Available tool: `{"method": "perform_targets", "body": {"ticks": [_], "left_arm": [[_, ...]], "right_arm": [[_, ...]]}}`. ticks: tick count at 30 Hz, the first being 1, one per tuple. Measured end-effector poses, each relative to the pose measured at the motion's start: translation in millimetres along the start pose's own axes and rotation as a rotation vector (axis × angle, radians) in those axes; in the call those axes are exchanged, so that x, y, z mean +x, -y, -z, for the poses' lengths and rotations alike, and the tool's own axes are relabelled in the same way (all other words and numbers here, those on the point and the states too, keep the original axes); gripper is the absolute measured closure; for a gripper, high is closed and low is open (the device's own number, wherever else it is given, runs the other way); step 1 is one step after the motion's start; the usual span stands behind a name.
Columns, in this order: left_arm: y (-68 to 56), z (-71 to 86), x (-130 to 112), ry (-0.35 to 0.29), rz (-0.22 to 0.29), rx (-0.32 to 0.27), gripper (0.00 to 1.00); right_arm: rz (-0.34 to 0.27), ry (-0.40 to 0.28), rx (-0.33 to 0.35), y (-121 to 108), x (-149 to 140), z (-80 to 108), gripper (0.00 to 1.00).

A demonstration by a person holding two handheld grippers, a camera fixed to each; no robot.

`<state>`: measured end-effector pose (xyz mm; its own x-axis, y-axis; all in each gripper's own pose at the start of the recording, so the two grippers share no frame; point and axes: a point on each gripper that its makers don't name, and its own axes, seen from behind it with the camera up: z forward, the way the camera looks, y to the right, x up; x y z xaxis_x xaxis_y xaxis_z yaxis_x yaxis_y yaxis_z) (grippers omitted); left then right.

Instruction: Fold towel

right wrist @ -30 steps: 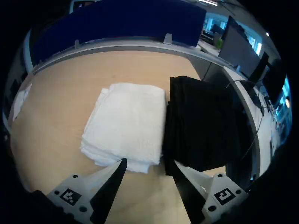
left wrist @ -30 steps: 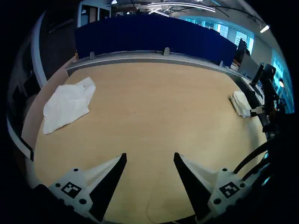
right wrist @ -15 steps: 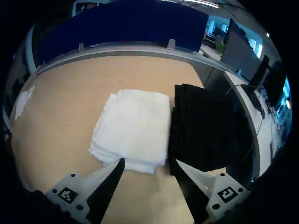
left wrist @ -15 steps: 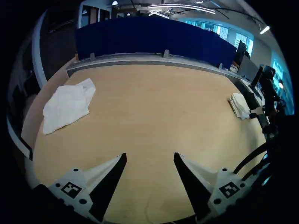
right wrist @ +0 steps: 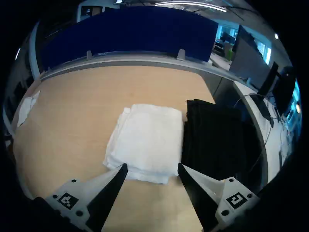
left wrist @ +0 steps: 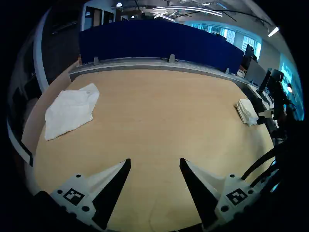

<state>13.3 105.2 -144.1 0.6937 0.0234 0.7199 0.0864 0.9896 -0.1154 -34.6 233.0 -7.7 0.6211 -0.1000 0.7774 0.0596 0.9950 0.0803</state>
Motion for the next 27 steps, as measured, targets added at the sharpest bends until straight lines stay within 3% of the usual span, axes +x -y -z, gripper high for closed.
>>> {"method": "perform_targets", "body": {"ticks": [9, 15, 21, 27], "left_arm": [[4.4, 1.6, 1.1, -0.013, 0.014, 0.000, 0.06], [4.9, 4.7, 2.3, -0.016, 0.011, 0.005, 0.06], [11.0, 6.3, -2.1, 0.000, 0.006, 0.024, 0.06], [16.8, 5.3, -3.8, 0.006, 0.012, 0.037, 0.06]], "right_arm": [[0.011, -0.051, 0.023, 21.7, 24.3, 5.8, 0.00], [0.018, -0.047, 0.030, 27.0, 28.7, -11.5, 0.00], [0.015, 0.012, 0.033, 29.1, 6.9, -40.3, 0.00], [0.029, 0.065, 0.030, 28.5, -16.8, -54.3, 0.00]]}}
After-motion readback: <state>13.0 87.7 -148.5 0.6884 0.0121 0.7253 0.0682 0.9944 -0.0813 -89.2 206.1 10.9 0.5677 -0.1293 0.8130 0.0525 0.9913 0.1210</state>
